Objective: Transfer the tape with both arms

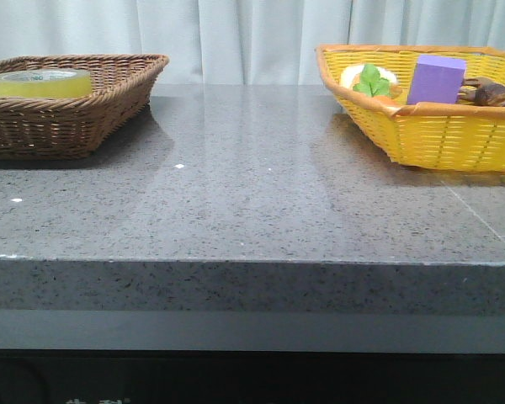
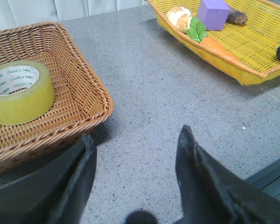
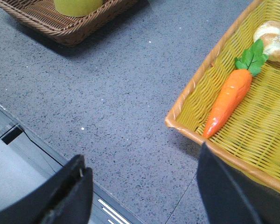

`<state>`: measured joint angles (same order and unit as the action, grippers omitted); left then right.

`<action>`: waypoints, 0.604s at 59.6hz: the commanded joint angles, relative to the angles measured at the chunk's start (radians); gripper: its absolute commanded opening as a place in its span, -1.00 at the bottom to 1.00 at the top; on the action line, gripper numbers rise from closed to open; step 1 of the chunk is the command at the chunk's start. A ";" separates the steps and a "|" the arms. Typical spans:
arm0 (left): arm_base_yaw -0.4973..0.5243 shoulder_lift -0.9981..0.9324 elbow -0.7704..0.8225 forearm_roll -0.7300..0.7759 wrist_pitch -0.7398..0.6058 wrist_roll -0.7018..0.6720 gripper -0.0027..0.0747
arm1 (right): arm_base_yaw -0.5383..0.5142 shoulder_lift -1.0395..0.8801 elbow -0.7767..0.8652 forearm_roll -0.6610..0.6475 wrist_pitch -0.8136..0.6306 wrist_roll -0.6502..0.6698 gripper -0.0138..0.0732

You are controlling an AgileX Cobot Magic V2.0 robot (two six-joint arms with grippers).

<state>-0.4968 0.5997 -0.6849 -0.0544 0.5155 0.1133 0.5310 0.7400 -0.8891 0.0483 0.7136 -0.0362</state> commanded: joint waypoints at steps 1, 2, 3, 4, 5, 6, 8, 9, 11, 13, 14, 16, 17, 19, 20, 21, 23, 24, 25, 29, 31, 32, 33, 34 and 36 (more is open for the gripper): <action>-0.007 -0.002 -0.027 -0.014 -0.082 -0.011 -0.12 | -0.004 -0.004 -0.023 0.001 -0.068 -0.006 0.21; -0.007 -0.002 -0.027 -0.014 -0.082 -0.011 -0.16 | -0.004 -0.004 -0.023 0.001 -0.068 -0.006 0.16; -0.007 -0.002 -0.027 -0.014 -0.082 -0.011 -0.22 | -0.004 -0.004 -0.023 0.001 -0.068 -0.006 0.08; -0.007 -0.002 -0.027 -0.014 -0.082 -0.011 -0.27 | -0.004 -0.004 -0.023 0.001 -0.068 -0.006 0.02; -0.007 -0.002 -0.027 -0.014 -0.082 -0.011 -0.34 | -0.004 -0.004 -0.023 0.001 -0.068 -0.006 -0.07; -0.007 -0.002 -0.027 -0.014 -0.082 -0.011 -0.39 | -0.004 -0.004 -0.023 0.001 -0.068 -0.006 -0.13; -0.007 -0.002 -0.027 -0.014 -0.082 -0.011 -0.52 | -0.004 -0.004 -0.023 0.001 -0.068 -0.006 -0.27; -0.007 -0.002 -0.027 -0.014 -0.082 -0.011 -0.59 | -0.004 -0.004 -0.023 0.001 -0.068 -0.006 -0.36; -0.007 -0.002 -0.027 -0.014 -0.082 -0.011 -0.69 | -0.004 -0.004 -0.023 0.001 -0.068 -0.006 -0.47; -0.007 -0.002 -0.027 -0.014 -0.082 -0.011 -0.81 | -0.004 -0.004 -0.023 0.001 -0.068 -0.006 -0.59; -0.007 -0.002 -0.027 -0.014 -0.082 -0.011 -0.85 | -0.004 -0.004 -0.023 0.001 -0.068 -0.006 -0.66; -0.007 -0.002 -0.027 -0.014 -0.082 -0.011 -0.95 | -0.004 -0.004 -0.023 0.001 -0.068 -0.006 -0.77; -0.007 -0.002 -0.027 -0.014 -0.082 -0.011 -0.98 | -0.004 -0.004 -0.023 0.001 -0.068 -0.006 -0.81; -0.007 -0.002 -0.027 -0.011 -0.082 -0.011 -0.98 | -0.004 -0.004 -0.023 0.001 -0.069 -0.006 -0.84; -0.007 -0.002 -0.027 -0.011 -0.082 -0.011 -0.98 | -0.004 -0.004 -0.023 0.001 -0.069 -0.006 -0.83; -0.007 -0.002 -0.027 -0.011 -0.080 -0.011 -0.98 | -0.004 -0.004 -0.023 0.001 -0.069 -0.006 -0.83; -0.007 -0.002 -0.027 -0.011 -0.080 -0.011 -0.98 | -0.004 -0.004 -0.023 0.001 -0.069 -0.006 -0.84; -0.007 -0.002 -0.027 -0.011 -0.080 -0.011 -0.98 | -0.004 -0.004 -0.023 0.001 -0.070 -0.006 -0.84; -0.007 -0.002 -0.027 -0.011 -0.080 -0.011 -0.98 | -0.004 -0.004 -0.023 0.001 -0.070 -0.006 -0.84; -0.007 -0.002 -0.027 -0.011 -0.080 -0.011 -0.98 | -0.004 -0.004 -0.023 0.001 -0.069 -0.006 -0.84; -0.007 -0.002 -0.027 -0.011 -0.080 -0.011 -0.98 | -0.004 -0.004 -0.023 0.001 -0.069 -0.006 -0.84; -0.007 -0.002 -0.027 -0.011 -0.080 -0.011 -0.98 | -0.004 -0.004 -0.023 0.001 -0.069 -0.006 -0.84; -0.007 -0.002 -0.027 -0.011 -0.080 -0.011 -0.98 | -0.004 -0.004 -0.023 0.001 -0.069 -0.006 -0.84; -0.007 -0.002 -0.027 -0.011 -0.080 -0.011 -0.98 | -0.004 -0.004 -0.023 0.001 -0.069 -0.006 -0.84; -0.007 -0.002 -0.027 -0.011 -0.080 -0.011 -0.98 | -0.004 -0.004 -0.023 0.001 -0.069 -0.006 -0.84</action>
<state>-0.4968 0.5997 -0.6844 -0.0544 0.5135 0.1133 0.5310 0.7400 -0.8891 0.0483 0.7136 -0.0362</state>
